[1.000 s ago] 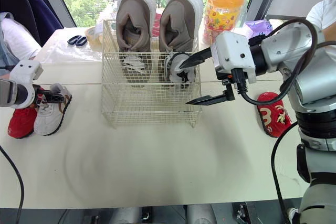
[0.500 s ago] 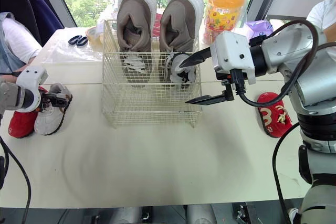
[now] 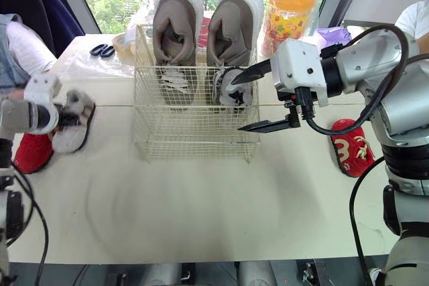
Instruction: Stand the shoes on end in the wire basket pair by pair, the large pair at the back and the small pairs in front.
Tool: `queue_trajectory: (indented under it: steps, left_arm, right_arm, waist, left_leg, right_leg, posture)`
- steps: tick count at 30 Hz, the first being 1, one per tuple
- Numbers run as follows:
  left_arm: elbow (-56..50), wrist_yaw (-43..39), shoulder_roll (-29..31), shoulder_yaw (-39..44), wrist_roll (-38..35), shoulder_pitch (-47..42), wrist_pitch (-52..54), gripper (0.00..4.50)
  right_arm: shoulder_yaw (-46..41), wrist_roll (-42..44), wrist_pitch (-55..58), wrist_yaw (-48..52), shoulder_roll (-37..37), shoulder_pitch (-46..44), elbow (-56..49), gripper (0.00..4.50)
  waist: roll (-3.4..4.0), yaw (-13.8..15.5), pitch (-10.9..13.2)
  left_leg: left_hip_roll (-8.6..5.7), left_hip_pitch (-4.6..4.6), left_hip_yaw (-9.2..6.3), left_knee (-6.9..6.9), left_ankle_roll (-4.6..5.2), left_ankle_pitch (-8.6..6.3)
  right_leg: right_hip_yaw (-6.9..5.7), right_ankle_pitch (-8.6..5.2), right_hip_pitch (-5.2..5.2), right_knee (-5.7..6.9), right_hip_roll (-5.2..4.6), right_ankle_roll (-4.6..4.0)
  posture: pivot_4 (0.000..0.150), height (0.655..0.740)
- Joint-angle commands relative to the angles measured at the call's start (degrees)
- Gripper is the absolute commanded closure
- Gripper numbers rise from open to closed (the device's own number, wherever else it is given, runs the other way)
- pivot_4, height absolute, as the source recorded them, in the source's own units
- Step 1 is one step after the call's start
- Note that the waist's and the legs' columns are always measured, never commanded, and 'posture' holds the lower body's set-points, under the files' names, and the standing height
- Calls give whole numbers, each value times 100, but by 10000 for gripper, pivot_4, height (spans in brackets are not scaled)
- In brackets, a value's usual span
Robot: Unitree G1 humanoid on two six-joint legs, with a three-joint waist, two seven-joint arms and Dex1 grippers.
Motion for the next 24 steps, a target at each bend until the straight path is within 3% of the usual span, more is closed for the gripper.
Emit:
queue_trajectory:
  steps: [1, 7, 11, 15, 18, 24]
  left_arm:
    - [-1277, 405, -736, 1091, -519, -372, -744, 44070]
    - [-3563, 734, -2293, 1542, -1563, 112, -1126, 44070]
    - [-4390, 813, -2618, 1379, -1718, 808, -1484, 44070]
    - [-4777, 1034, -2725, 1015, -1409, 1267, -2080, 44070]
    - [-4993, 964, -2749, 253, -732, 1837, -2992, 44070]
    - [-4819, 1049, -3089, -617, 0, 2322, -4159, 44070]
  right_arm:
    - [-107, -27, -84, -59, -10, -71, 2, 0]
    - [-42, -88, -125, -87, 60, -135, 96, 0]
    - [-2, -130, -144, -71, 109, -182, 145, 0]
    - [82, -222, -214, -38, 173, -255, 250, 0]
    - [157, -287, -253, -5, 254, -354, 371, 0]
    - [316, -428, -341, 61, 343, -476, 593, 0]
  waist:
    - [0, 27, 0]
    - [0, 9, -1]
    - [1, -41, -2]
    - [1, -74, -1]
    - [1, -70, -2]
    - [1, -64, -2]
  left_leg:
    - [0, 0, 0, 0, 0, 0]
    - [-1, 4, 6, -1, 0, 0]
    - [2, 12, 3, -3, -2, 1]
    - [1, 13, -2, -1, -4, 2]
    - [-1, 15, -3, 1, -3, 2]
    - [-1, 15, -3, 1, -3, 2]
  right_leg:
    - [0, 2, 1, -3, -1, 3]
    - [8, 5, 2, -2, -4, 7]
    - [9, 6, 2, 5, 2, 4]
    - [7, 8, 7, 6, 3, 1]
    - [7, 8, 14, -1, 3, 0]
    - [5, 7, 18, -5, 3, -1]
  posture:
    - [1500, 7400]
    - [1500, 7400]
    - [1500, 7400]
    - [1500, 7400]
    - [1500, 7400]
    - [1500, 7400]
